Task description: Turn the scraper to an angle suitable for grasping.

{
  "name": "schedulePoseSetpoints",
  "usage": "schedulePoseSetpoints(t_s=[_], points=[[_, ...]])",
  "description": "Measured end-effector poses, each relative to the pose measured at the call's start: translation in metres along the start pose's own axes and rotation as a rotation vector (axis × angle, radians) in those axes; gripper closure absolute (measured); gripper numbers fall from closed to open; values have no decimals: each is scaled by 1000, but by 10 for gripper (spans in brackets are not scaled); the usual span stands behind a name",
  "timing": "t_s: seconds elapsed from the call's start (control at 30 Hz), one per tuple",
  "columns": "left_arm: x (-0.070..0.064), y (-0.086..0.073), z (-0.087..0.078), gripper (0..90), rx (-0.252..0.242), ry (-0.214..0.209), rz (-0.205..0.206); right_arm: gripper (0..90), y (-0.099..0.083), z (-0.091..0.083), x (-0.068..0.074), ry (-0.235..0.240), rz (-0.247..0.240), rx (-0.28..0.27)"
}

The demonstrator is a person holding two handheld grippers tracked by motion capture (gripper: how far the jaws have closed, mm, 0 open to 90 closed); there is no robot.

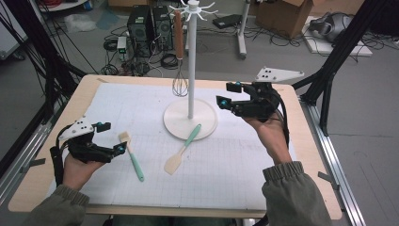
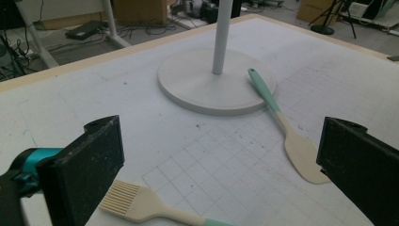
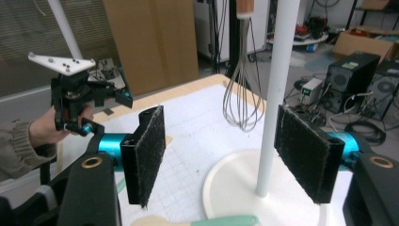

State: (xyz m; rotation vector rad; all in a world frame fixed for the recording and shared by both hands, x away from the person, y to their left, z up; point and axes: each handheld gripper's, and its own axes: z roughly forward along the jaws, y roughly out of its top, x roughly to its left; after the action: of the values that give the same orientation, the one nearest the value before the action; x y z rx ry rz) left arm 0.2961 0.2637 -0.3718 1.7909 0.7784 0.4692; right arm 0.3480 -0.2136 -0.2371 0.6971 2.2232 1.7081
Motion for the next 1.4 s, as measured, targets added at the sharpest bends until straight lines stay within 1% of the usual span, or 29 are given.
schedulePoseSetpoints(t_s=[0.17,0.33,0.5,0.53,0.63,0.77,0.87,0.97,1.0,1.03,1.13,1.4], points=[[-1,0,0,18,1,-4,3,310,-14,-1,2,-9,13,7],[-1,-1,2,18,4,-10,3,285,-28,-3,4,-22,15,7],[-3,-1,4,20,14,-18,7,276,-45,-4,7,-24,31,7],[-3,-2,4,20,20,-15,11,276,-49,-4,7,-20,34,10],[-3,-3,6,20,23,-16,6,275,-62,-3,8,-19,46,22],[-3,-4,8,21,35,-16,10,268,-75,-2,9,-18,54,36],[-4,-4,10,48,39,-21,15,265,-82,-1,11,-21,55,47],[-5,-4,11,52,44,-23,20,265,-88,-1,14,-26,47,53],[-6,-4,11,61,39,-24,19,265,-89,-1,15,-25,46,55],[-6,-4,11,83,40,-27,23,265,-91,-1,16,-31,45,62],[-8,-5,13,98,40,-33,24,267,-97,-2,18,-37,36,79],[-15,-4,20,172,51,-70,36,268,-115,-9,21,-54,45,84]])
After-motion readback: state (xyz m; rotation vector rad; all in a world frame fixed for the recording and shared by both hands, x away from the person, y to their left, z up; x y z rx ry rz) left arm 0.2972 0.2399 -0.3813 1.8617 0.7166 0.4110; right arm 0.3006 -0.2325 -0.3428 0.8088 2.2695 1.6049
